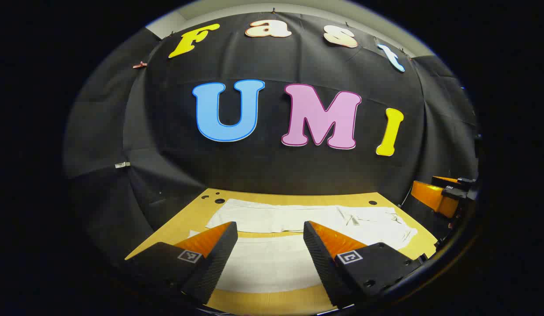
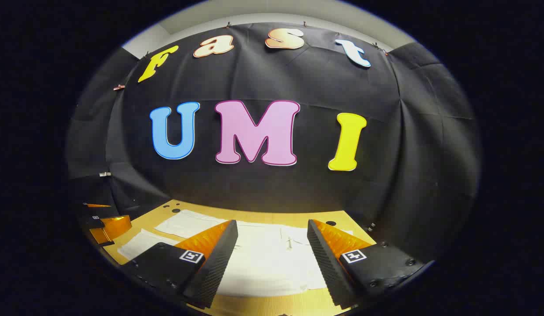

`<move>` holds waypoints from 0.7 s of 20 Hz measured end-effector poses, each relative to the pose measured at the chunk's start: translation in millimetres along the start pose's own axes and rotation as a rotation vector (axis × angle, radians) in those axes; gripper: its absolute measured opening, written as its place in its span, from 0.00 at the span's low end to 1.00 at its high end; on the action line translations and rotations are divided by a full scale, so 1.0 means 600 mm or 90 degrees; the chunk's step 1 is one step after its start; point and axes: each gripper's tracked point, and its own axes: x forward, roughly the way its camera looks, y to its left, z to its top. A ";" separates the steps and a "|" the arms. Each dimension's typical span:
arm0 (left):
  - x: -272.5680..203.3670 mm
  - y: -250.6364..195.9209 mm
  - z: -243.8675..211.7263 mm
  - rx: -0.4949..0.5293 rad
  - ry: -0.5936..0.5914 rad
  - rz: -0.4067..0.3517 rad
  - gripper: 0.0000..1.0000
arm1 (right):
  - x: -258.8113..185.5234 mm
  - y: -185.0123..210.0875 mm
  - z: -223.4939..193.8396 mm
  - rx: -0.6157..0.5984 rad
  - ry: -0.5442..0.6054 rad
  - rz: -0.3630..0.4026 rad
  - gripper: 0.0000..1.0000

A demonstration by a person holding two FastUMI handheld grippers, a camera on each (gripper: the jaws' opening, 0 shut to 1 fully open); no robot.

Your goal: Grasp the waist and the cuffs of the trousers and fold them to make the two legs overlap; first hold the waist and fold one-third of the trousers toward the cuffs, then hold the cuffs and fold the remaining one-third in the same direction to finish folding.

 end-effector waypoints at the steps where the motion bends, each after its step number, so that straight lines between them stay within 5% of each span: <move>1: 0.000 -0.003 0.000 0.002 -0.003 -0.004 0.96 | 0.000 -0.001 -0.001 -0.002 0.001 -0.002 0.98; 14: 0.004 -0.006 0.006 0.019 -0.018 -0.012 0.96 | 0.001 0.001 -0.012 0.003 0.015 0.017 0.98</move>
